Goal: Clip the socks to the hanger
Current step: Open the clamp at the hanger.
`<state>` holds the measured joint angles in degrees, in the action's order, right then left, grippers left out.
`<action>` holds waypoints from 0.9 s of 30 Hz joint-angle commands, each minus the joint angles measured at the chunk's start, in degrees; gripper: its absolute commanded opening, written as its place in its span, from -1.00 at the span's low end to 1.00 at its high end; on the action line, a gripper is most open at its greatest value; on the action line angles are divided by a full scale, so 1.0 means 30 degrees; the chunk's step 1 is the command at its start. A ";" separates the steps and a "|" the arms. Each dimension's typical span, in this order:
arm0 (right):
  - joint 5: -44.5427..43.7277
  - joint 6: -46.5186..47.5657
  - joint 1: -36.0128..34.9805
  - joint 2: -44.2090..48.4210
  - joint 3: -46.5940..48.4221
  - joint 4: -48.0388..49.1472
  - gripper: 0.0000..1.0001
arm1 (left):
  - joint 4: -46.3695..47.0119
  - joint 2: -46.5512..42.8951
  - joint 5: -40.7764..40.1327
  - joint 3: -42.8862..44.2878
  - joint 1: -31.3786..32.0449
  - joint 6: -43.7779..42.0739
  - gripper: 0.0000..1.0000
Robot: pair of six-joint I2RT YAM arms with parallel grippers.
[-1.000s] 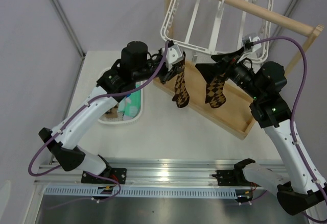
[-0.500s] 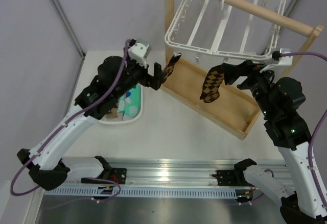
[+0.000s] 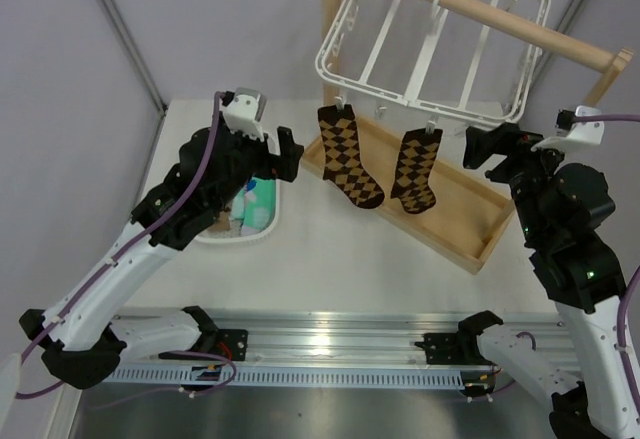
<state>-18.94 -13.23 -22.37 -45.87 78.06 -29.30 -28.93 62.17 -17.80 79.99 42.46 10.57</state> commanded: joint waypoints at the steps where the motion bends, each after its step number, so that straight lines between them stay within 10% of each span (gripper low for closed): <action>1: -0.0864 0.0894 0.0045 -0.0238 0.0289 0.0506 0.83 | 0.0004 -0.0421 -0.0306 -0.0265 -0.0119 0.0520 0.99; 18: -0.1040 0.1980 0.0366 -0.2084 -0.0766 0.3349 0.56 | 0.0004 -0.1153 -0.0218 -0.0851 -0.0119 0.0315 0.99; 27: -0.0222 0.1951 0.0455 -0.2523 -0.0972 0.3616 -0.07 | 0.0062 -0.1417 -0.0306 -0.0998 -0.0119 0.0140 0.99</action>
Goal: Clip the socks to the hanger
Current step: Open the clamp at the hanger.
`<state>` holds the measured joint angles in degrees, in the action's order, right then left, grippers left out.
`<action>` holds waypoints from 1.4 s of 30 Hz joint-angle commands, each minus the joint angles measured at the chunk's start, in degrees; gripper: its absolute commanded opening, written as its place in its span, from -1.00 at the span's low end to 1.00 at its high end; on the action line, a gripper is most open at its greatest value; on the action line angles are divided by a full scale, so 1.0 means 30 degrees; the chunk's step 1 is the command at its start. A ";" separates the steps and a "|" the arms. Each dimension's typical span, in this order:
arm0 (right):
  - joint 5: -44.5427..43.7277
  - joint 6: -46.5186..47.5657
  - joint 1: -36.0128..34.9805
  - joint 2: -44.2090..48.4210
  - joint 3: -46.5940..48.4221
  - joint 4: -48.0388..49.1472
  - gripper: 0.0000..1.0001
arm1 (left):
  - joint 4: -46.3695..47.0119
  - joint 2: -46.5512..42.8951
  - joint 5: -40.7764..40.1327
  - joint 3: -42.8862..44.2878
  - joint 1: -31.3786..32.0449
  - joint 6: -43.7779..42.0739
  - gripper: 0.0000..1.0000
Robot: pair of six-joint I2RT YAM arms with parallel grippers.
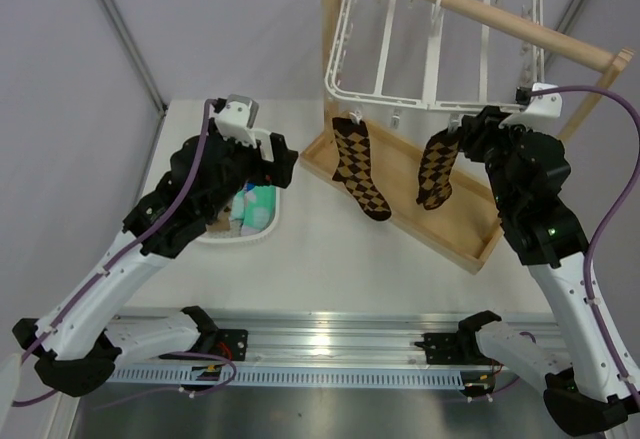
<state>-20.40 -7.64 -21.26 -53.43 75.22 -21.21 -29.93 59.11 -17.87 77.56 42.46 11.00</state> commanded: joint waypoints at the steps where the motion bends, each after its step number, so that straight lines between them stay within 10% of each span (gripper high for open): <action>1: 0.0442 0.0085 0.0112 0.0026 0.0004 0.0831 -0.20 | 0.0398 -0.0484 -0.0284 -0.0189 -0.0119 -0.0006 0.99; 9: 0.3400 -0.0704 -0.0179 0.0612 0.0151 -0.0048 -0.69 | 0.0398 -0.0690 -0.0138 -0.0218 -0.0119 0.0023 0.99; 17: 0.4105 -0.1583 -0.2666 0.0906 0.0151 -0.0137 -0.71 | 0.0368 -0.0632 0.0272 -0.0218 -0.0119 0.0257 0.99; 32: 0.4545 -0.2288 -0.7327 -0.2315 0.0736 0.2439 -0.49 | 0.0105 -0.1158 0.0155 -0.0540 -0.0119 0.0374 0.99; 42: 0.4107 -0.1760 -1.0052 -0.5625 0.2640 0.3233 0.00 | -0.0013 -0.1481 0.0330 -0.0775 -0.0119 0.0638 0.99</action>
<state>-8.14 -13.63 -49.76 -68.88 79.75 -13.52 -30.46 56.10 -17.61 75.66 42.46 11.62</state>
